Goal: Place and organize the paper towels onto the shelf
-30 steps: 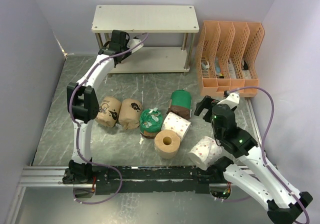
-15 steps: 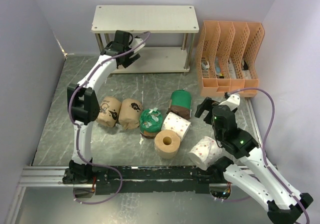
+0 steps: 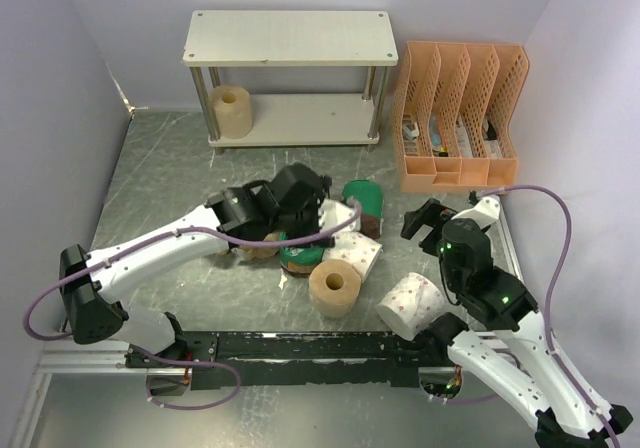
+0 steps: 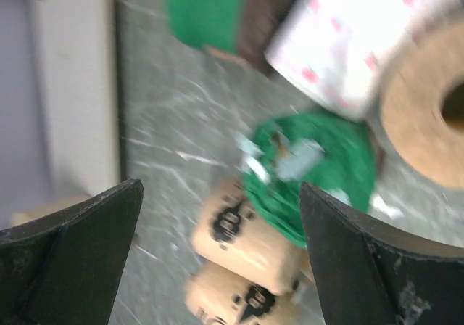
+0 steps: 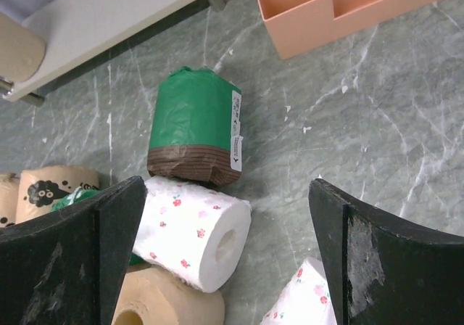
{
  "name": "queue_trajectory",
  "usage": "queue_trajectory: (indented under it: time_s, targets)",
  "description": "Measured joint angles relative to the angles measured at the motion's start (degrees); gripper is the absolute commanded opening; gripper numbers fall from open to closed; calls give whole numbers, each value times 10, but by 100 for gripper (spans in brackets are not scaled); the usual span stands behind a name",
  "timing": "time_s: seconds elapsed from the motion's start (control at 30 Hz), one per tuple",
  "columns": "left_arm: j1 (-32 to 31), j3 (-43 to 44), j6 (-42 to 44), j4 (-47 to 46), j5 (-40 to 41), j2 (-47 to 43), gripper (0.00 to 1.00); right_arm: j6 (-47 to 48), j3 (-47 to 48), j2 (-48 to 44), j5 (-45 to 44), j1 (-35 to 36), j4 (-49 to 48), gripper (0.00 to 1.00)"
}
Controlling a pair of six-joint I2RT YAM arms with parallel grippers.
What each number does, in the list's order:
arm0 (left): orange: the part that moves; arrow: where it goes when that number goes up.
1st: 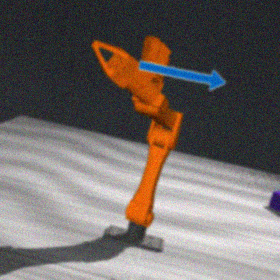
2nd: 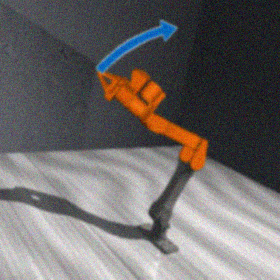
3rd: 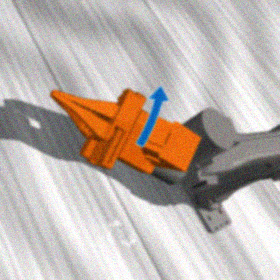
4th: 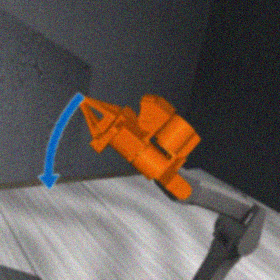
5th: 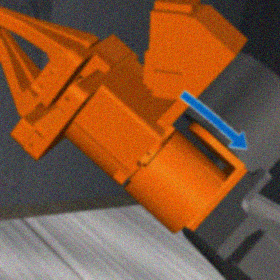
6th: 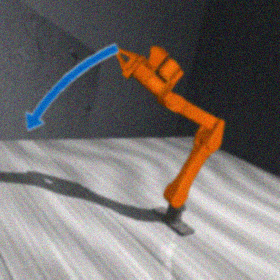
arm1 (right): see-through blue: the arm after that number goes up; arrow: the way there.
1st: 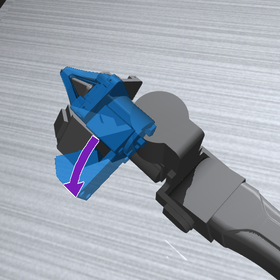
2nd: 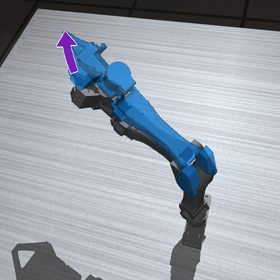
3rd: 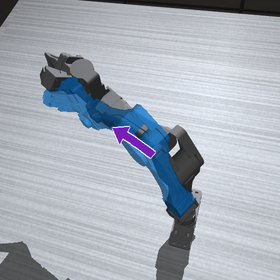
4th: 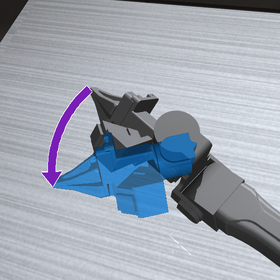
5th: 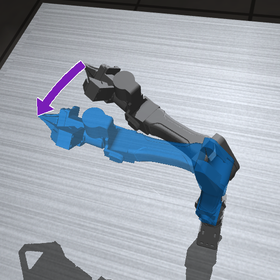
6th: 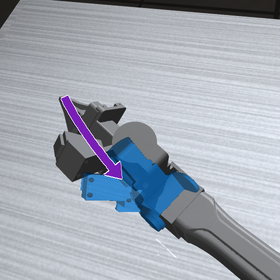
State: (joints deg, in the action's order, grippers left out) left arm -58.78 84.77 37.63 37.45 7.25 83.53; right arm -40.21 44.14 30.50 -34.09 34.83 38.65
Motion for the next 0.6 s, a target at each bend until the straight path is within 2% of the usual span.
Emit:
queue_trajectory:
  time_s: [0.13,0.47,0.6]
  targets:
    - [-29,-97,0,43,-2,-9,100,-12,28,-9,-9,0,29,96]
    - [-228,-105,-4,78,-101,-74,100,-60,60,22,-46,0,95,95]
    - [-281,-170,10,54,-111,-118,99,-90,60,26,-55,0,121,95]
